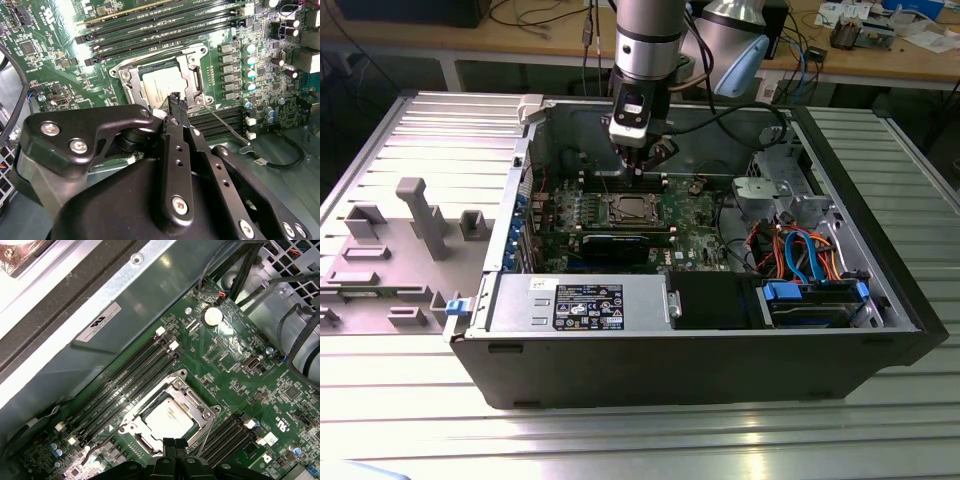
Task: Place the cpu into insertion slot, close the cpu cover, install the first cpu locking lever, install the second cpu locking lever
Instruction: 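Install the first cpu locking lever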
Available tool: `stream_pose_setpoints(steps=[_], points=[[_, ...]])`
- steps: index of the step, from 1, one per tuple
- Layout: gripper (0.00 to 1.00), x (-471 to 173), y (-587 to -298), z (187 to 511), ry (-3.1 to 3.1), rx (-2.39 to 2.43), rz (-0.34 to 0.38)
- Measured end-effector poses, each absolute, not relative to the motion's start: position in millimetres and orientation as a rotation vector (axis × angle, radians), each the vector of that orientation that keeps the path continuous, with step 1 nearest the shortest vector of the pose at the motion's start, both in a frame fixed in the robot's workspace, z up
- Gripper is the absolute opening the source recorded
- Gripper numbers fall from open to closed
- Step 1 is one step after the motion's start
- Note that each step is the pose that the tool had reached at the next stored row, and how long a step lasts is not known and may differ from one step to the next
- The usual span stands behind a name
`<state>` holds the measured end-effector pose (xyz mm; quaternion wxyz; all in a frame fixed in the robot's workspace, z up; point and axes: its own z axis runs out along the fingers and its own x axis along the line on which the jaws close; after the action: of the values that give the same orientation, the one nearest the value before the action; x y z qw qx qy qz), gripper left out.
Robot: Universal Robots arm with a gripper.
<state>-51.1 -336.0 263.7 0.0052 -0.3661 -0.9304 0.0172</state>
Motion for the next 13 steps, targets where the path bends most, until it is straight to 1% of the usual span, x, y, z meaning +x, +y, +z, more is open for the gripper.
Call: stream_pose_setpoints(steps=[13], points=[[0.11,-51.1,-336.0,263.7,-2.931,-1.102,0.054]])
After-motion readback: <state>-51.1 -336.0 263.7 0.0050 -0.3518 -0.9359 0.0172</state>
